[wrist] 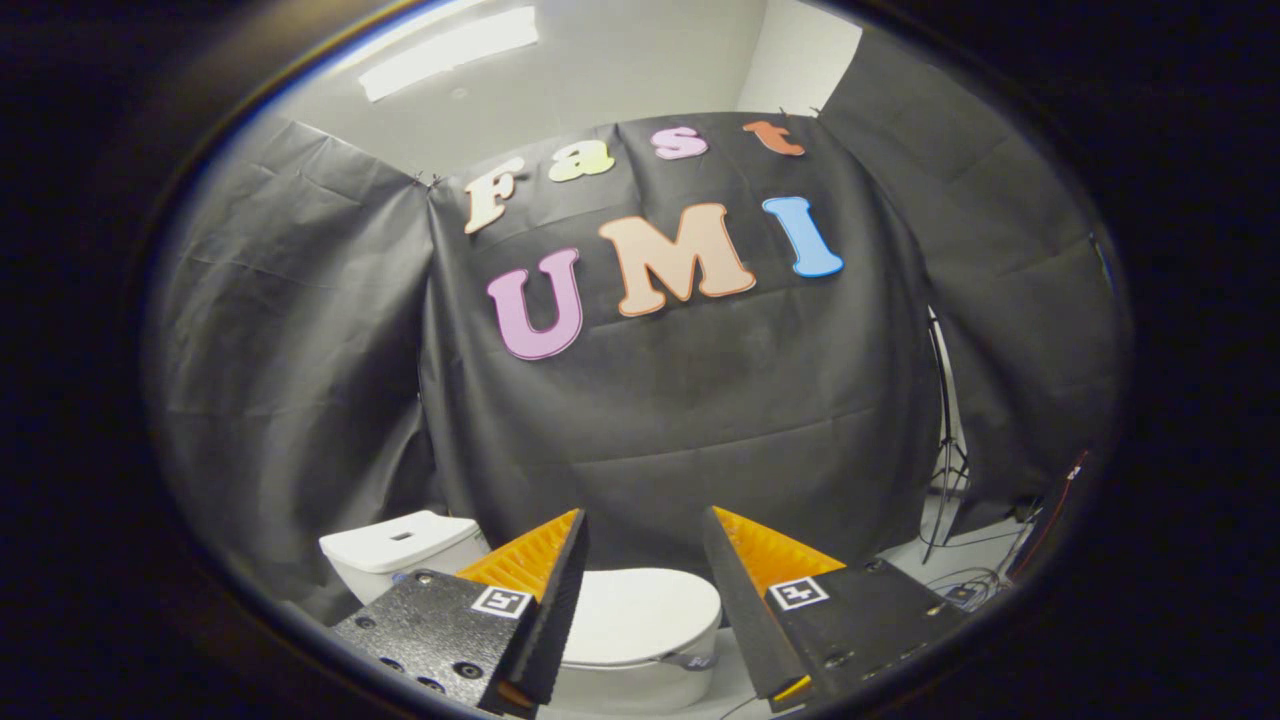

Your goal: Open the toilet lid.

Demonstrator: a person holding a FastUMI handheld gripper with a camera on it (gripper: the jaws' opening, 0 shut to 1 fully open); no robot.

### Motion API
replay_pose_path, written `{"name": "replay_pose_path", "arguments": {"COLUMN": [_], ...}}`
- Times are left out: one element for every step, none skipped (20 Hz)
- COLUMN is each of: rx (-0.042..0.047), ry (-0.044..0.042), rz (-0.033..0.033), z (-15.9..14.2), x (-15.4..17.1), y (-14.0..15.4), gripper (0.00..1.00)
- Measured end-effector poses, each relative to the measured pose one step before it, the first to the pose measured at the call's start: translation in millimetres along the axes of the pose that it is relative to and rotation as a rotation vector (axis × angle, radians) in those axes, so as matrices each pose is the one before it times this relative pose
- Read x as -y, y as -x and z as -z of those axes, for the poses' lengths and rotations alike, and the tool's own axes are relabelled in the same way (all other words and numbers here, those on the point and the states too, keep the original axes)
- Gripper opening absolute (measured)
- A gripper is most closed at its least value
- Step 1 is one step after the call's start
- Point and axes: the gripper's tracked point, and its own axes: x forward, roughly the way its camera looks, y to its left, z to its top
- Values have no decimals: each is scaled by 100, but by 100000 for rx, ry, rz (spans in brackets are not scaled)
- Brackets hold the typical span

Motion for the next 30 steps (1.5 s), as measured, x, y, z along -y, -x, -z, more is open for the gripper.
{"name": "replay_pose_path", "arguments": {"rx": [-186, -100, 17, 174, 172, -2, -85, 35, 16, -30, -195, -430, -417, -601, -623, -844, -1113, -1218, -1304, -771, -374, -292, -433, -208, -438, -468, -182, -210, 33, 85], "ry": [229, 512, 456, 155, -75, -135, -11, -250, -468, -453, -495, -1060, -1495, -1471, -1344, -1373, -1066, -595, -396, -389, -1150, -1820, -1690, -1825, -1918, -2133, -2562, -3075, -3475, -3229], "rz": [-117, -36, -331, -230, -137, 259, 577, 571, -150, -83, 42, -329, -629, -458, -215, -468, -609, -413, -395, -656, -1122, -1499, -1326, -1056, -1249, -1279, -817, -796, -728, -635], "z": [-33, 11, -19, -50, -104, 6, 2, 42, -58, 118, 129, 235, 169, 250, 227, 289, 340, 518, 207, 271, 114, 81, 190, 317, 242, 358, 309, 358, 339, 458], "x": [-102, -43, -135, -32, -15, 41, 93, 103, -60, -27, 48, 83, -24, 55, 66, -22, -72, -6, -35, -61, -103, -277, -122, -6, -84, -67, 125, 302, 201, 325], "y": [34, 52, -61, -12, 55, -37, 13, -61, -34, 55, 11, -52, -127, -243, -293, -324, -293, -188, -373, -305, -339, -515, -517, -552, -521, -491, -476, -443, -395, -341], "gripper": [71, 71, 71, 71, 71, 71, 71, 71, 71, 71, 71, 71, 71, 71, 71, 71, 71, 72, 71, 71, 72, 72, 72, 72, 71, 72, 72, 71, 71, 71]}}
